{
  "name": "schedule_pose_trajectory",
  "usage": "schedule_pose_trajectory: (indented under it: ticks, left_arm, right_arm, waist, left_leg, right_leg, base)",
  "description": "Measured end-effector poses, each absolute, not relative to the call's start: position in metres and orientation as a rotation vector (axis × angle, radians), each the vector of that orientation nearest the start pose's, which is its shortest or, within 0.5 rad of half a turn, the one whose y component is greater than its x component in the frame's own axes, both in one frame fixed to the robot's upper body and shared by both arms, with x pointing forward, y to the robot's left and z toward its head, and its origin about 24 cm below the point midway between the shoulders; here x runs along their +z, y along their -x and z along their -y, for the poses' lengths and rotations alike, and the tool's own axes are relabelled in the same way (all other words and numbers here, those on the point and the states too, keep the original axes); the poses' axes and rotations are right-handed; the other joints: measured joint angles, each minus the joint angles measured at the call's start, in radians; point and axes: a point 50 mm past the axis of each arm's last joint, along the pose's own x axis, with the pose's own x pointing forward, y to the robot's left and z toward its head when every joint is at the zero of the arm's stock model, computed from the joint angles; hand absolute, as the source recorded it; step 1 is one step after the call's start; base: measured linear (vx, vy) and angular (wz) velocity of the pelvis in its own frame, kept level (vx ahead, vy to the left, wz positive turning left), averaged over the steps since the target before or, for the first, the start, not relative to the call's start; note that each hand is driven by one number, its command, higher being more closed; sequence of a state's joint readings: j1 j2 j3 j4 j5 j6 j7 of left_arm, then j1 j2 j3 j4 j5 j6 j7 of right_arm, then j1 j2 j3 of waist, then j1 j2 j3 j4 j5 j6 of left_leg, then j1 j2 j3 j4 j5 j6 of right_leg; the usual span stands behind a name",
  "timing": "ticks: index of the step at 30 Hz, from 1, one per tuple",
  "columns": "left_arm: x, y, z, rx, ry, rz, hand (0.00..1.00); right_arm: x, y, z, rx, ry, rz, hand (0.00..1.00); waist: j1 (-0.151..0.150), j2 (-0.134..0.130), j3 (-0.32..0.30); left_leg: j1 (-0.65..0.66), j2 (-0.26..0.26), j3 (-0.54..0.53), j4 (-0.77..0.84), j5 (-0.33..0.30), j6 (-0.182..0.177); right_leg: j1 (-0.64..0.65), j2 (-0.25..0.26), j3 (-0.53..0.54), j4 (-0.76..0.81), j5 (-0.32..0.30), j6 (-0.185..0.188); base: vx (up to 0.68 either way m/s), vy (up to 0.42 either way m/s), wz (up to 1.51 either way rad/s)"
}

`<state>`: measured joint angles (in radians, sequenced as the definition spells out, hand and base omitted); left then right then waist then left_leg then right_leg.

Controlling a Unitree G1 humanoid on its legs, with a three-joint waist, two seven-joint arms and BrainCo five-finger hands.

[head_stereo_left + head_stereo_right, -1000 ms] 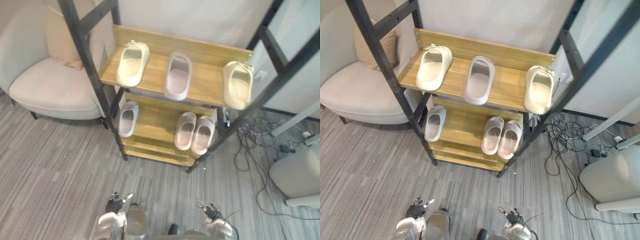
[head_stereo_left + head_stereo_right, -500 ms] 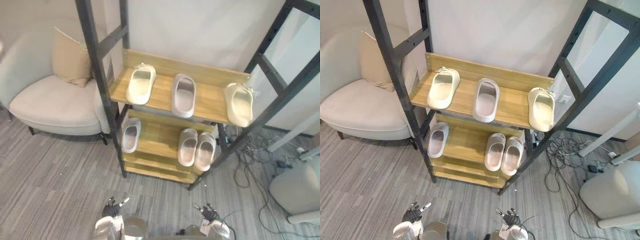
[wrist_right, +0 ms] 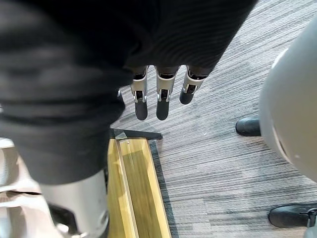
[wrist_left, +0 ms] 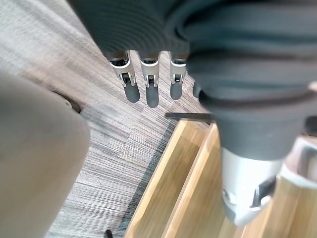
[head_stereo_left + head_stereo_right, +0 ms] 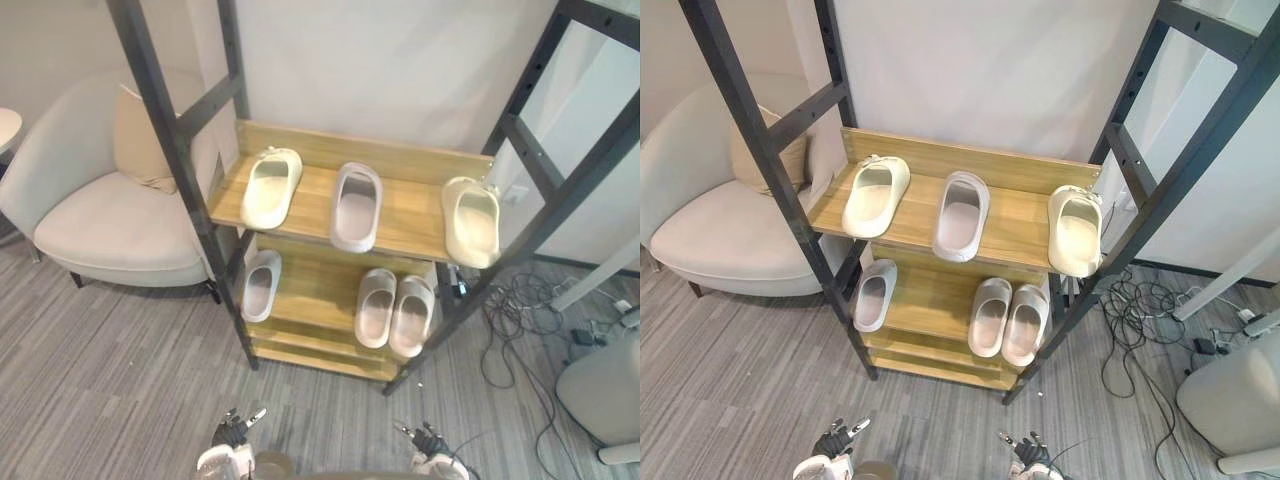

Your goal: Organize the slippers on the shoe rack

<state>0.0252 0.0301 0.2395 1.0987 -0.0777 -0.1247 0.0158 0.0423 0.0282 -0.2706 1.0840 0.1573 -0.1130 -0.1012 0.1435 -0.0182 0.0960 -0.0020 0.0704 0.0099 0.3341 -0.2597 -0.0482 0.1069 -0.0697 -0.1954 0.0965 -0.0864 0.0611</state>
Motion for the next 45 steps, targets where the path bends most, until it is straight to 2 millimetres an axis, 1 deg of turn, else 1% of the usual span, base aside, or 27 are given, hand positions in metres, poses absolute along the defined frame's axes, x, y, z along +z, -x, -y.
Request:
schedule_pose_trajectory:
  ticks: [3,5,6,7,8,9,11,13,16,18,20,21,22,24,25,27,30,31,32,34,35,37,38,41,43,44,45]
  left_arm:
    - [-0.156,-0.114,-0.195,0.272,0.1,-0.984,0.0]
    - [-0.156,-0.115,-0.196,0.243,0.064,-0.984,0.0]
    - [-0.156,-0.115,-0.196,0.234,0.048,-0.982,0.0]
    - [-0.155,-0.115,-0.197,0.224,0.034,-0.981,0.0]
    - [-0.155,-0.115,-0.198,0.201,0.003,-0.978,0.0]
    - [-0.155,-0.116,-0.198,0.192,-0.008,-0.977,0.0]
    - [-0.154,-0.116,-0.199,0.17,-0.032,-0.974,0.0]
    - [-0.154,-0.116,-0.201,0.163,-0.042,-0.974,0.0]
    - [-0.154,-0.117,-0.201,0.154,-0.051,-0.971,0.0]
    - [-0.154,-0.117,-0.199,0.141,-0.058,-0.971,0.0]
    - [-0.153,-0.118,-0.198,0.128,-0.066,-0.964,0.0]
    - [-0.153,-0.118,-0.198,0.127,-0.067,-0.963,0.0]
    - [-0.153,-0.118,-0.199,0.123,-0.073,-0.959,0.0]
    - [-0.153,-0.118,-0.2,0.112,-0.092,-0.959,0.0]
    - [-0.153,-0.117,-0.203,0.101,-0.111,-0.962,0.0]
    - [-0.154,-0.111,-0.207,0.087,-0.145,-0.982,0.0]
    - [-0.161,-0.085,-0.212,0.076,-0.175,-1.072,0.0]
    - [-0.162,-0.08,-0.213,0.07,-0.183,-1.086,0.0]
    - [-0.163,-0.074,-0.213,0.064,-0.191,-1.098,0.0]
    - [-0.164,-0.069,-0.215,0.062,-0.196,-1.116,0.0]
    - [-0.164,-0.068,-0.215,0.061,-0.196,-1.118,0.0]
    - [-0.164,-0.068,-0.215,0.056,-0.2,-1.117,0.0]
    - [-0.164,-0.068,-0.215,0.056,-0.2,-1.117,0.0]
    - [-0.164,-0.068,-0.215,0.057,-0.202,-1.117,0.0]
    - [-0.164,-0.068,-0.215,0.057,-0.201,-1.117,0.0]
    - [-0.164,-0.068,-0.215,0.057,-0.201,-1.117,0.0]
    - [-0.164,-0.067,-0.216,0.058,-0.2,-1.12,0.0]
  right_arm:
    - [-0.158,-0.109,0.182,-0.444,-0.2,-0.99,0.0]
    - [-0.147,-0.115,0.197,-0.415,-0.056,-0.915,0.0]
    - [-0.142,-0.12,0.203,-0.408,-0.012,-0.879,0.0]
    - [-0.134,-0.126,0.212,-0.4,0.043,-0.828,0.0]
    - [-0.111,-0.141,0.23,-0.402,0.134,-0.698,0.0]
    - [-0.104,-0.144,0.234,-0.402,0.159,-0.66,0.0]
    - [-0.079,-0.155,0.244,-0.395,0.235,-0.532,0.0]
    - [-0.057,-0.162,0.244,-0.386,0.279,-0.426,0.0]
    - [-0.038,-0.169,0.234,-0.352,0.311,-0.326,0.0]
    - [-0.03,-0.171,0.228,-0.328,0.335,-0.286,0.0]
    - [-0.012,-0.178,0.22,-0.314,0.331,-0.185,0.0]
    - [-0.009,-0.179,0.219,-0.313,0.331,-0.169,0.0]
    - [0.0,-0.182,0.215,-0.297,0.333,-0.119,0.0]
    - [0.008,-0.185,0.208,-0.266,0.346,-0.074,0.0]
    - [0.014,-0.187,0.201,-0.239,0.349,-0.042,0.0]
    - [0.019,-0.189,0.192,-0.203,0.341,-0.007,0.0]
    - [0.029,-0.193,0.178,-0.149,0.331,0.053,0.0]
    - [0.033,-0.195,0.175,-0.139,0.329,0.07,0.0]
    - [0.041,-0.199,0.169,-0.118,0.33,0.113,0.0]
    - [0.055,-0.207,0.158,-0.077,0.321,0.191,0.0]
    - [0.059,-0.209,0.156,-0.067,0.318,0.212,0.0]
    - [0.073,-0.22,0.145,-0.026,0.308,0.296,0.0]
    - [0.076,-0.221,0.143,-0.018,0.309,0.309,0.0]
    - [0.102,-0.229,0.131,0.033,0.314,0.439,0.0]
    - [0.117,-0.235,0.128,0.03,0.31,0.511,0.0]
    - [0.12,-0.236,0.127,0.029,0.31,0.522,0.0]
    - [0.127,-0.24,0.126,0.029,0.315,0.557,0.0]
  waist:
    - [-0.007,-0.001,-0.001]
    - [-0.013,0.005,0.002]
    - [-0.015,0.006,0.003]
    - [-0.021,0.007,0.004]
    - [-0.034,0.007,0.004]
    - [-0.034,0.007,0.003]
    - [-0.036,0.006,0.004]
    - [-0.039,0.007,0.004]
    - [-0.044,0.01,0.017]
    - [-0.045,0.013,0.019]
    - [-0.047,0.018,0.027]
    - [-0.047,0.019,0.028]
    - [-0.047,0.02,0.035]
    - [-0.047,0.02,0.04]
    - [-0.048,0.022,0.046]
    - [-0.048,0.02,0.051]
    - [-0.049,0.02,0.056]
    - [-0.049,0.019,0.058]
    - [-0.048,0.013,0.064]
    - [-0.042,0.01,0.072]
    - [-0.04,0.009,0.073]
    - [-0.036,0.009,0.074]
    - [-0.036,0.009,0.075]
    - [-0.035,0.008,0.076]
    - [-0.034,0.008,0.077]
    - [-0.034,0.008,0.077]
    - [-0.031,0.008,0.077]
  left_leg:
    - [0.001,-0.01,0.012,-0.006,0.006,0.007]
    - [0.001,-0.015,0.026,-0.01,0.009,0.011]
    - [0.001,-0.016,0.032,-0.01,0.01,0.012]
    - [0.0,-0.017,0.037,-0.01,0.01,0.013]
    - [0.0,-0.021,0.042,-0.013,0.011,0.016]
    - [0.0,-0.021,0.045,-0.013,0.011,0.016]
    - [0.002,-0.022,0.054,-0.013,0.011,0.016]
    - [0.005,-0.024,0.046,-0.006,0.011,0.017]
    - [0.023,-0.029,0.018,-0.003,0.01,0.018]
    - [0.03,-0.03,0.015,-0.009,0.01,0.018]
    - [0.045,-0.032,0.009,-0.018,0.012,0.02]
    - [0.046,-0.033,0.008,-0.018,0.012,0.021]
    - [0.054,-0.033,0.007,-0.02,0.013,0.021]
    - [0.057,-0.034,0.004,-0.023,0.014,0.022]
    - [0.059,-0.035,0.0,-0.025,0.015,0.022]
    - [0.067,-0.035,-0.001,-0.032,0.015,0.021]
    - [0.077,-0.04,-0.007,-0.038,0.017,0.025]
    - [0.079,-0.043,-0.009,-0.038,0.017,0.025]
    - [0.078,-0.045,-0.017,-0.038,0.017,0.025]
    - [0.08,-0.047,-0.019,-0.037,0.017,0.025]
    - [0.08,-0.047,-0.02,-0.037,0.017,0.025]
    - [0.081,-0.048,-0.024,-0.035,0.017,0.026]
    - [0.08,-0.049,-0.025,-0.035,0.017,0.026]
    - [0.079,-0.051,-0.036,-0.034,0.015,0.028]
    - [0.075,-0.052,-0.043,-0.033,0.015,0.028]
    - [0.075,-0.052,-0.044,-0.032,0.015,0.028]
    - [0.073,-0.053,-0.049,-0.032,0.015,0.028]
  right_leg:
    - [-0.001,-0.004,0.017,-0.018,0.017,0.002]
    - [-0.005,-0.008,0.039,-0.033,0.031,0.006]
    - [-0.009,-0.009,0.046,-0.034,0.033,0.006]
    - [-0.014,-0.01,0.055,-0.038,0.036,0.007]
    - [-0.017,-0.011,0.069,-0.048,0.042,0.005]
    - [-0.017,-0.011,0.073,-0.052,0.046,0.006]
    - [-0.021,-0.009,0.09,-0.06,0.056,0.009]
    - [-0.019,-0.006,0.103,-0.067,0.07,0.01]
    - [-0.003,-0.004,0.111,-0.069,0.077,0.009]
    - [0.004,-0.004,0.11,-0.068,0.077,0.009]
    - [0.016,-0.006,0.109,-0.068,0.074,0.005]
    - [0.017,-0.007,0.109,-0.067,0.074,0.005]
    - [0.024,-0.007,0.108,-0.068,0.073,0.005]
    - [0.027,-0.008,0.106,-0.067,0.071,0.005]
    - [0.035,-0.009,0.104,-0.068,0.071,0.005]
    - [0.038,-0.011,0.104,-0.067,0.067,0.006]
    - [0.052,-0.015,0.101,-0.068,0.065,0.008]
    - [0.053,-0.015,0.099,-0.067,0.065,0.009]
    - [0.055,-0.017,0.092,-0.065,0.065,0.016]
    - [0.055,-0.017,0.09,-0.065,0.065,0.016]
    - [0.055,-0.017,0.09,-0.065,0.065,0.016]
    - [0.066,-0.017,0.09,-0.063,0.065,0.014]
    - [0.069,-0.017,0.09,-0.062,0.064,0.013]
    - [0.067,-0.018,0.091,-0.046,0.049,0.004]
    - [0.067,-0.018,0.089,-0.045,0.044,-0.002]
    - [0.067,-0.018,0.089,-0.045,0.043,-0.004]
    - [0.066,-0.018,0.088,-0.044,0.039,-0.009]
  base:
    - [-0.07,0.063,-0.15]
    - [-0.08,0.056,-0.2]
    - [-0.06,0.04,-0.24]
    - [-0.07,0.045,-0.24]
    - [-0.06,0.042,-0.21]
    - [-0.06,0.044,-0.22]
    - [-0.02,0.027,-0.22]
    - [0.01,0.017,-0.21]
    - [0.01,0.006,-0.08]
    - [-0.02,0.001,0.01]
    - [-0.05,-0.003,0.03]
    - [-0.06,-0.008,0.05]
    - [-0.05,-0.007,0.03]
    - [-0.05,-0.01,0.03]
    - [-0.05,-0.016,0.04]
    - [-0.02,-0.008,0.01]
    - [0.02,0.0,0.04]
    - [0.04,0.002,0.15]
    - [0.03,0.001,0.12]
    - [0.01,0.0,0.05]
    - [0.04,0.001,0.03]
    - [0.03,-0.002,0.05]
    - [0.02,0.0,0.09]
    - [0.0,-0.004,0.11]
    - [0.0,-0.012,0.09]
    - [-0.01,-0.012,0.1]
    - [-0.01,-0.011,0.07]
